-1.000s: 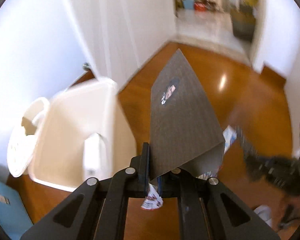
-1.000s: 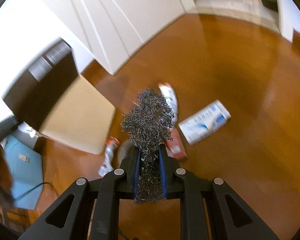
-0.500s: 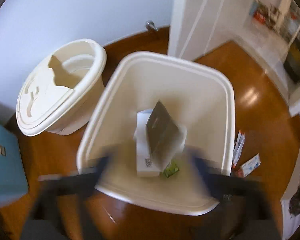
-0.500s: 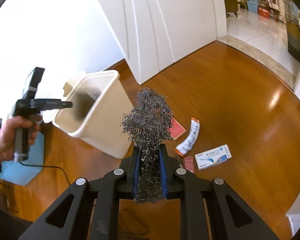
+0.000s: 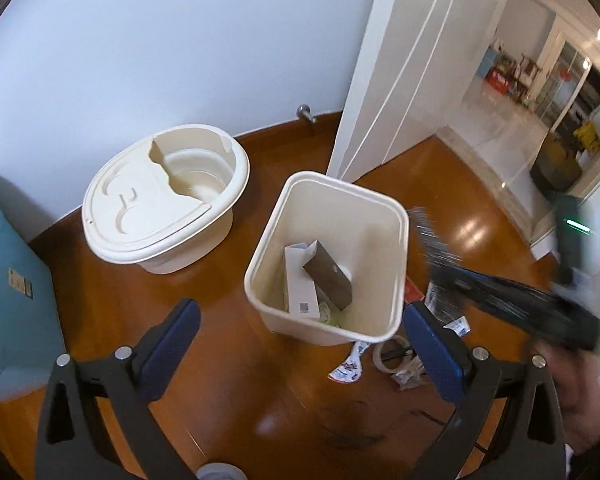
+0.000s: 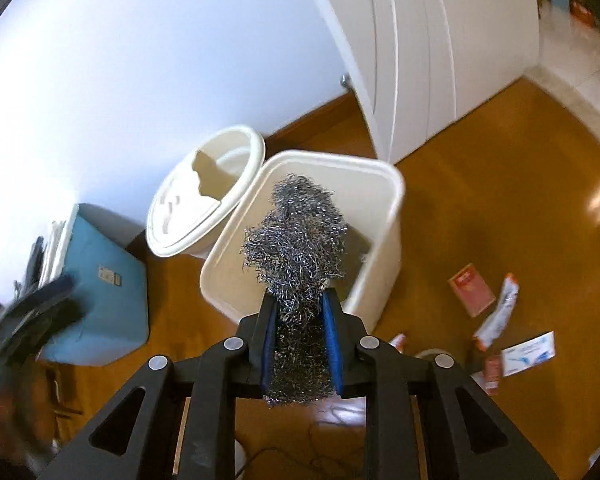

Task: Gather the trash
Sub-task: 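Release the steel wool into the wastebasket with the right tool, then grasp the cotton-swab bag with the right tool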

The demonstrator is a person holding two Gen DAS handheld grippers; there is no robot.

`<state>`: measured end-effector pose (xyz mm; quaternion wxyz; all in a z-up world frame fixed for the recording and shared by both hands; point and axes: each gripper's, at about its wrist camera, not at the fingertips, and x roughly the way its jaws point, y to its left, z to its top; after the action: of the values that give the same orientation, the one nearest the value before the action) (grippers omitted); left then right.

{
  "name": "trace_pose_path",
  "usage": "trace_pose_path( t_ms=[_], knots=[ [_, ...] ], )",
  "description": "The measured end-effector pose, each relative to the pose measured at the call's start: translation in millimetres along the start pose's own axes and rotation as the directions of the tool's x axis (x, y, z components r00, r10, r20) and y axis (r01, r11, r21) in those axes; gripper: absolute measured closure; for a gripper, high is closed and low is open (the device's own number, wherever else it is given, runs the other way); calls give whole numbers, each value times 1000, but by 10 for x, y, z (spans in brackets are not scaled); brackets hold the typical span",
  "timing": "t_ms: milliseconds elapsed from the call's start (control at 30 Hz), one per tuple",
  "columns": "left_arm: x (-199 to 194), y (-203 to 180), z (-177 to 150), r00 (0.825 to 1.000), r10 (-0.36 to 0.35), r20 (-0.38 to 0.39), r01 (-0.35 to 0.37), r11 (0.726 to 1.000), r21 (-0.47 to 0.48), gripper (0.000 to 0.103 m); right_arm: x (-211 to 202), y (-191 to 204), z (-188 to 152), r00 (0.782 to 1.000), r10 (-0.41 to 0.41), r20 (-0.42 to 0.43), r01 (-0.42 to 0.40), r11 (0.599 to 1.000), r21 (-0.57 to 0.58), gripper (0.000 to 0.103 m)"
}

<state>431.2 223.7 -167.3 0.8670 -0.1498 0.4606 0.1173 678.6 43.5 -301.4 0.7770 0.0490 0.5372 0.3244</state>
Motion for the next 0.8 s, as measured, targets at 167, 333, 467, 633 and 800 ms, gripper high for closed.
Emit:
trace_pose_path(
  t_ms=[167, 333, 467, 633, 800],
  knots=[
    [52, 93, -80, 1000, -18, -18, 17, 1000, -16, 0, 482, 187, 205, 996, -78, -41, 78, 997, 17, 78],
    [71, 147, -79, 1000, 0, -5, -1, 1000, -18, 0, 716, 354, 197, 992, -99, -73, 99, 995, -2, 78],
    [41, 133, -117, 999, 26, 21, -27, 999, 29, 0, 874, 364, 223, 981, -142, -134, 140, 990, -19, 47],
    [59, 154, -151, 999, 47, 25, -48, 997, 52, 0, 662, 334, 241, 984, -117, -135, 114, 993, -27, 31],
    [112, 66, -212, 999, 46, 25, -48, 995, 92, 0, -130, -83, 19, 996, -64, -62, 64, 998, 0, 28]
  ],
)
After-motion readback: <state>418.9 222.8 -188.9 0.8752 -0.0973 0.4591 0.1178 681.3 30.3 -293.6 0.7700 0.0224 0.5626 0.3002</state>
